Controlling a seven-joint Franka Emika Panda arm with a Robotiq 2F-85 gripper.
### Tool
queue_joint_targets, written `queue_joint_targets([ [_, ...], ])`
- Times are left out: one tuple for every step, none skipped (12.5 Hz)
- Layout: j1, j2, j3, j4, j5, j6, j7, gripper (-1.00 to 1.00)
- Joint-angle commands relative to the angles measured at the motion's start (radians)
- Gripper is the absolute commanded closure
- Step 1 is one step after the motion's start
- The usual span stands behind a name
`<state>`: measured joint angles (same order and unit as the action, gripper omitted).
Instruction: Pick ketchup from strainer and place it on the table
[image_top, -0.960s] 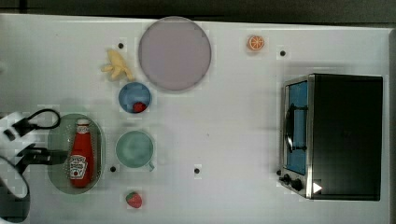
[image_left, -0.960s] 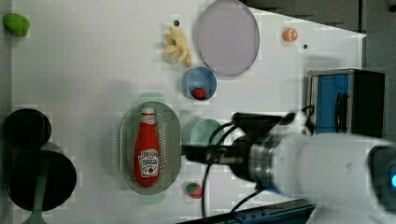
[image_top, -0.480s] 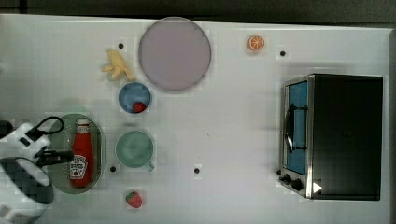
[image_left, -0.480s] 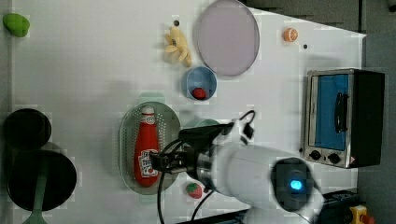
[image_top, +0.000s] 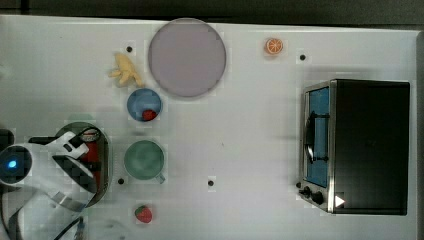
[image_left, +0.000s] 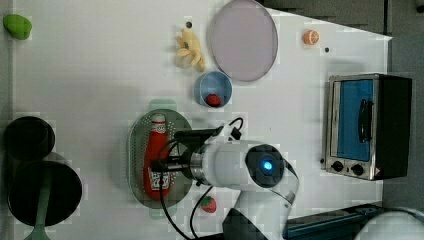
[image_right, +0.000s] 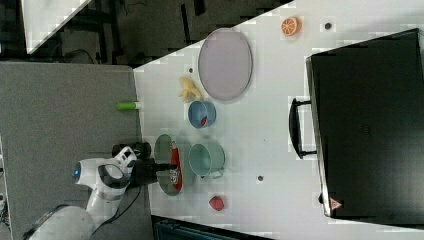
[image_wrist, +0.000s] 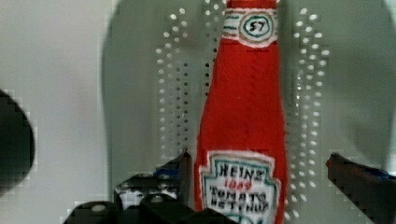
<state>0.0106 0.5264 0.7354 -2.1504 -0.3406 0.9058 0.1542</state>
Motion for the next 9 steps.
queue_joint_targets([
  [0.016, 0.027, -0.018, 0.01, -0.1, 0.058, 0.162, -1.0],
  [0.024, 0.048, -0.029, 0.013, -0.144, 0.068, 0.192, -1.0],
  [0.032, 0.067, -0.037, 0.015, -0.172, 0.088, 0.221, -1.0],
  [0.038, 0.086, -0.039, 0.018, -0.179, 0.118, 0.246, -1.0],
  [0.045, 0.102, -0.041, 0.023, -0.18, 0.126, 0.254, -1.0],
  [0.05, 0.111, -0.049, 0.025, -0.181, 0.122, 0.254, -0.91],
  [0.057, 0.112, -0.061, 0.027, -0.187, 0.118, 0.254, -0.68],
  [0.062, 0.111, -0.064, 0.027, -0.195, 0.121, 0.254, -0.43],
  [0.063, 0.107, -0.06, 0.027, -0.195, 0.122, 0.254, -0.2],
])
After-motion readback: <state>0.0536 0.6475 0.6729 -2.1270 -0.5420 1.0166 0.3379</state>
